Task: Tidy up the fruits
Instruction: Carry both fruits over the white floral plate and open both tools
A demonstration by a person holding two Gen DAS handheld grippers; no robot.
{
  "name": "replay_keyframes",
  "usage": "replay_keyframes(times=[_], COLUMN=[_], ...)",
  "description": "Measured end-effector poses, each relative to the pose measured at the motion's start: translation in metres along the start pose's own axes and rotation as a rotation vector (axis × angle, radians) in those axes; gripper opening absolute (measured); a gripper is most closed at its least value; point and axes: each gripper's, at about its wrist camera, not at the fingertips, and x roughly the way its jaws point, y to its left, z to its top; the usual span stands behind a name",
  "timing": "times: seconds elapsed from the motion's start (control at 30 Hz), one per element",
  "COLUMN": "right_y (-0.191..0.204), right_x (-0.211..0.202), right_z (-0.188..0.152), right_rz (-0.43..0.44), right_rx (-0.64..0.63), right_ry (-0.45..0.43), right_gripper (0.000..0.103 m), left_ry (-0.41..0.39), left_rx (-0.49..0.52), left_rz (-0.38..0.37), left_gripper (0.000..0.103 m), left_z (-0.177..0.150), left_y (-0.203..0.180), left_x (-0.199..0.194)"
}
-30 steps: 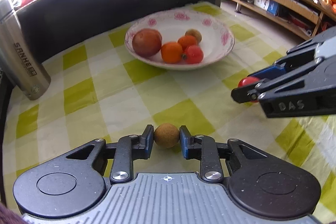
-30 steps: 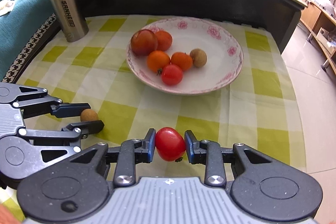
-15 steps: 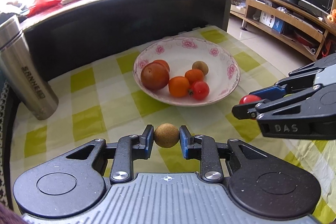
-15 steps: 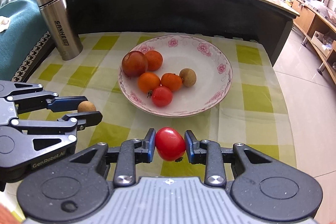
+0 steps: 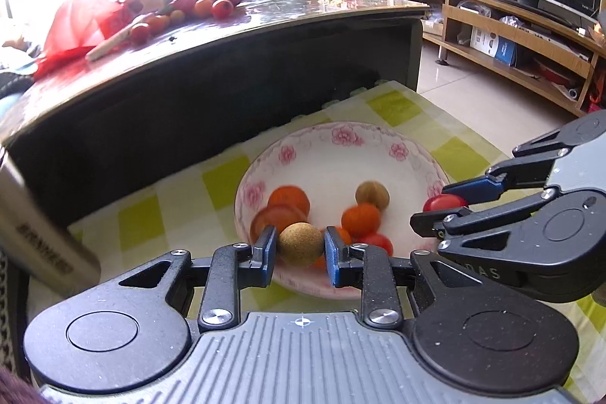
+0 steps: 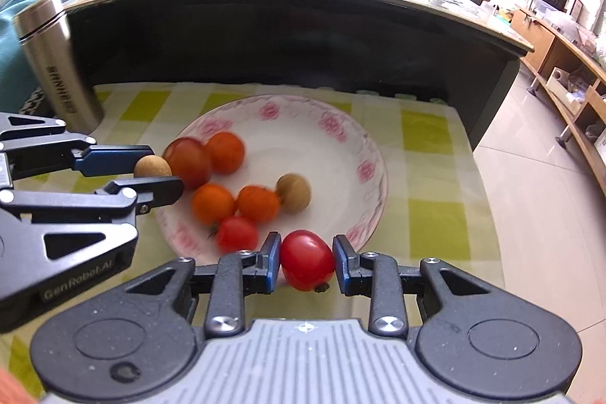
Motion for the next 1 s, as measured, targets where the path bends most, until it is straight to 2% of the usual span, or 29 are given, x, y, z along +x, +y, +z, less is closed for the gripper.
replay_keyframes(times=[0.33, 0.87, 1.0], right_y=[-0.007, -0.021, -0.023], right_x=[0.021, 0.036, 0.037], right_z=[0.018, 0.032, 0.035], right_rz=[-0.010, 0.032, 0.042], right_rx=[-0.002, 0.067, 0.080], right_ry=[-0.025, -0.031, -0.033], right_gripper=[0.035, 0.035, 0.035], left_ry=[-0.009, -0.012, -0.004], left_rx=[0.026, -0.017, -0.039], left_rz=[0.004, -0.002, -0.004], left_gripper=[0.033, 0.032, 0.035], left_z=[0.019, 0.034, 0.037], left_y=[-0.002, 0.007, 0.011], left_x=[0.024, 0.041, 0.044])
